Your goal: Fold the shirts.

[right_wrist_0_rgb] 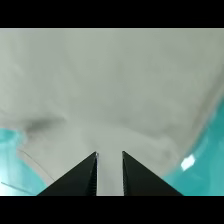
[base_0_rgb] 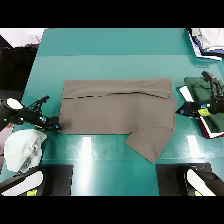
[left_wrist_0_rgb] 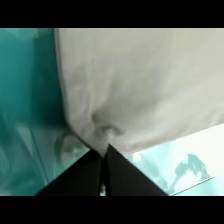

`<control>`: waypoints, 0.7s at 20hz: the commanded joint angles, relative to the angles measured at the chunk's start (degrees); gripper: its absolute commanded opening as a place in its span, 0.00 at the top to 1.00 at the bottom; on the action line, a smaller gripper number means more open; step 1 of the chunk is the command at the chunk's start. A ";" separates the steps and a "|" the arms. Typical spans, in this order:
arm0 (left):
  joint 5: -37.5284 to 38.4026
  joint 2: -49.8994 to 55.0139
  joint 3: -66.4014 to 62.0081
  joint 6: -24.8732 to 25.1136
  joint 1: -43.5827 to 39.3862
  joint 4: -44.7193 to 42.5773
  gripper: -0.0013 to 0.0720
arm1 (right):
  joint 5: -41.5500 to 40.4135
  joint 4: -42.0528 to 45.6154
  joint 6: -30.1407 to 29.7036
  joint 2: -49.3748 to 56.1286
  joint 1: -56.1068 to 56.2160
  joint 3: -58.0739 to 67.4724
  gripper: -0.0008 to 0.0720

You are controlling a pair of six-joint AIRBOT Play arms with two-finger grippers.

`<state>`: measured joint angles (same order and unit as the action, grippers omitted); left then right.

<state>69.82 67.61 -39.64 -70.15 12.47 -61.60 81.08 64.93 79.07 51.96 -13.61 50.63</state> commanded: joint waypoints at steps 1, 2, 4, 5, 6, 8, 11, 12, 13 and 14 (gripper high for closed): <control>1.18 -1.51 -3.48 0.07 0.00 0.81 0.95 | 3.56 8.41 3.19 -1.33 -0.87 -4.09 0.67; 1.20 -2.36 -4.46 0.07 0.00 0.83 0.95 | 3.45 8.52 3.21 -2.05 -1.95 -6.91 0.48; 1.14 -3.63 -5.42 0.07 0.00 1.68 0.95 | 2.91 6.99 3.21 -2.93 -4.70 -13.29 0.39; 1.25 -3.63 -5.40 0.09 0.00 2.64 0.95 | 1.99 5.46 3.17 -2.71 -5.79 -16.41 0.39; 1.16 -3.63 -5.35 0.09 0.02 3.19 0.95 | 0.83 3.98 3.13 -2.01 -6.29 -18.86 0.40; 1.16 -3.63 -5.35 0.09 0.00 3.67 0.95 | -2.51 -0.26 2.21 0.00 -6.14 -22.62 0.40; 1.40 -3.63 -5.35 0.09 0.02 3.72 0.95 | -7.39 -2.40 1.42 4.33 -2.58 -23.93 0.51; 1.53 -3.63 -5.35 0.11 0.02 3.72 0.95 | -8.79 -2.40 1.42 5.31 -1.25 -23.93 0.54; 1.70 -3.63 -5.35 0.11 0.02 3.72 0.95 | -10.14 -2.40 1.46 6.10 0.00 -23.93 0.54; 1.70 -3.63 -5.35 0.11 0.02 3.69 0.95 | -10.99 -2.36 1.46 6.51 0.85 -23.93 0.56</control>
<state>71.26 64.05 -44.91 -70.06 12.47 -58.13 74.54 63.64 80.82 56.23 -15.35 27.79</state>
